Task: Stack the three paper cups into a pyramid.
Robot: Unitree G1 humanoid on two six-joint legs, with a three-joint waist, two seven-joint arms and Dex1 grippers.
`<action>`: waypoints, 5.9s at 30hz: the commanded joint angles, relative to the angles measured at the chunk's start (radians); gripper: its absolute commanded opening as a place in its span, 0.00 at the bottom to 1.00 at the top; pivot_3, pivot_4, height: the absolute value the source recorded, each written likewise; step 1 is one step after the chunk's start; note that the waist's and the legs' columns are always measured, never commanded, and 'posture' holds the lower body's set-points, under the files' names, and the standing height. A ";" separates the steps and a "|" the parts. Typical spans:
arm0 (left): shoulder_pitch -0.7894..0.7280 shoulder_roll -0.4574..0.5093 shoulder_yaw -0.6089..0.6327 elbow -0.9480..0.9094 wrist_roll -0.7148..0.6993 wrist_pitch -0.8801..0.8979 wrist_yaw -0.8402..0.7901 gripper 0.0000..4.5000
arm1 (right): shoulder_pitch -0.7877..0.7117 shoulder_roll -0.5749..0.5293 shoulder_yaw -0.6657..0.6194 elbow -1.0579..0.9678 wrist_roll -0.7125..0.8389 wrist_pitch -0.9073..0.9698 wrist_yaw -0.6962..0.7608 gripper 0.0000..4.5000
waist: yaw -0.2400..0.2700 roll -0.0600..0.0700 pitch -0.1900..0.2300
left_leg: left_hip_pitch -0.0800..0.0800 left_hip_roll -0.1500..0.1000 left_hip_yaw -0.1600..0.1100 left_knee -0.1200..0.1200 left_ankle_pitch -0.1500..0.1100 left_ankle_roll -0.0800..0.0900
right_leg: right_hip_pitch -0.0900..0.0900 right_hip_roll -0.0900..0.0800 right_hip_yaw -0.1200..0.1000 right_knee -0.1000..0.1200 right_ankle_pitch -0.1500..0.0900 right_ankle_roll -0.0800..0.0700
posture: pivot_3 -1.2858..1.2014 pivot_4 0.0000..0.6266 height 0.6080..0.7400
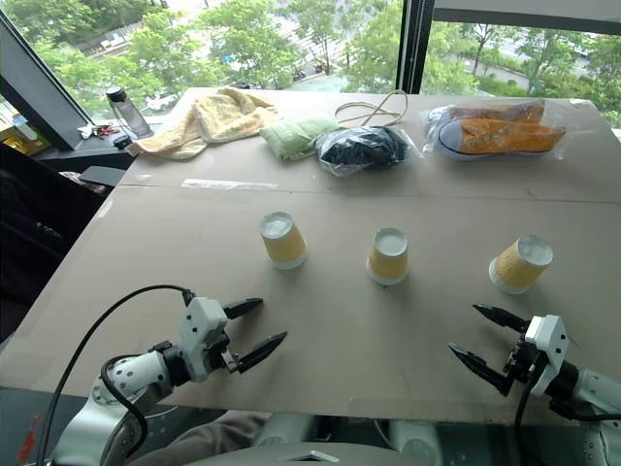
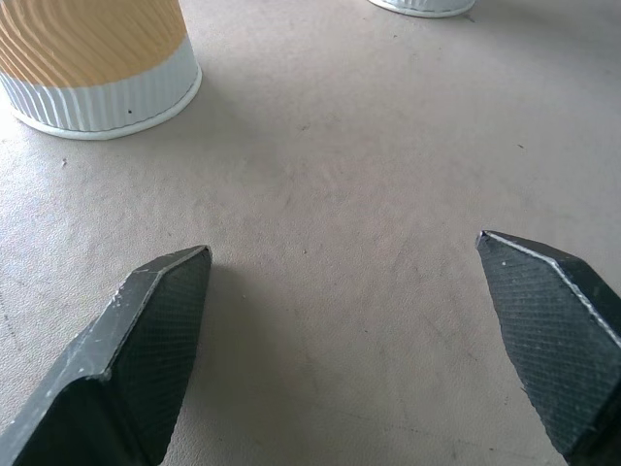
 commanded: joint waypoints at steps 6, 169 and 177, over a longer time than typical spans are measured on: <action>0.026 0.006 0.023 -0.079 -0.063 0.034 -0.004 1.00 | 0.068 -0.003 -0.034 -0.093 0.008 0.016 -0.032 0.99 | 0.000 0.000 0.000 | -0.001 0.000 0.000 0.000 0.000 0.000 | 0.000 0.000 0.000 0.000 0.000 0.000 | 0.52 0.24 1.00; -0.664 0.202 0.127 -0.146 -0.420 0.457 -0.150 1.00 | -0.731 0.352 0.304 -0.172 -0.359 0.516 -0.861 0.48 | -0.027 -0.001 0.005 | -0.001 0.000 0.001 0.000 0.003 -0.006 | -0.005 0.002 0.001 0.004 0.003 0.003 | 0.52 0.24 1.00; -0.670 0.196 0.114 -0.160 -0.437 0.468 -0.136 1.00 | -0.667 0.336 0.297 -0.255 -0.357 0.592 -0.857 0.48 | -0.029 -0.001 0.005 | -0.001 0.000 0.001 0.000 0.002 -0.006 | -0.005 0.003 0.001 0.005 0.003 0.003 | 0.52 0.24 1.00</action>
